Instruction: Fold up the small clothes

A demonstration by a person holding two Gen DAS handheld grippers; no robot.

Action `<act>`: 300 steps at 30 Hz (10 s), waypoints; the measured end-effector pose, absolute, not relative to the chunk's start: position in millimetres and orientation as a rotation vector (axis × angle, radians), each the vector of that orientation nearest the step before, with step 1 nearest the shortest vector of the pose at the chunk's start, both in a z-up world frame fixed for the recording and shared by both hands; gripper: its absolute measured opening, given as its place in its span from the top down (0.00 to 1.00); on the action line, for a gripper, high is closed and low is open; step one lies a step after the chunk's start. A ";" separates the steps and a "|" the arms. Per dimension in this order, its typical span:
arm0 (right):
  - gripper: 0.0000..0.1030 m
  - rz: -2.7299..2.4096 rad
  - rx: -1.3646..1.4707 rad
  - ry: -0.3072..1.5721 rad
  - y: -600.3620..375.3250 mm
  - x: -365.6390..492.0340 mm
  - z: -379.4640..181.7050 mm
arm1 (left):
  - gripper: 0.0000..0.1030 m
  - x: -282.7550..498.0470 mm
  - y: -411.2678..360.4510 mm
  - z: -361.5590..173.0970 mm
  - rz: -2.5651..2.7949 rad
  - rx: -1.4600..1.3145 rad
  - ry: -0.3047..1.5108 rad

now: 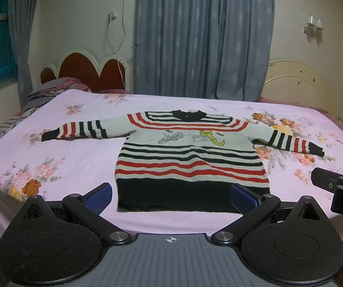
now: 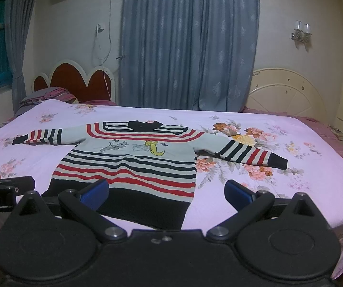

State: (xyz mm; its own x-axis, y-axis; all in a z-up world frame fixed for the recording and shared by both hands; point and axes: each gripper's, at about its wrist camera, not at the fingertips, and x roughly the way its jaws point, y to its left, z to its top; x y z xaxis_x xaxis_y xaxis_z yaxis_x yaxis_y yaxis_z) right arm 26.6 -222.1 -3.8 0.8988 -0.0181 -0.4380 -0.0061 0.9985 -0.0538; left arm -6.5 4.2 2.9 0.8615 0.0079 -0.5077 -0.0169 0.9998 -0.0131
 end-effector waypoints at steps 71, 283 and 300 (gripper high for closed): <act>0.07 -0.348 0.059 0.517 -333.4 296.3 -59.6 | 0.00 330.4 -47.7 -57.8 -0.157 -0.131 0.578; 0.57 -0.049 0.233 0.734 -263.5 473.2 -125.9 | 0.48 404.3 344.0 -184.1 0.487 -0.636 0.533; 0.80 -0.149 0.236 0.787 -263.2 477.4 -135.2 | 0.96 420.5 404.1 -205.1 0.441 -0.854 0.383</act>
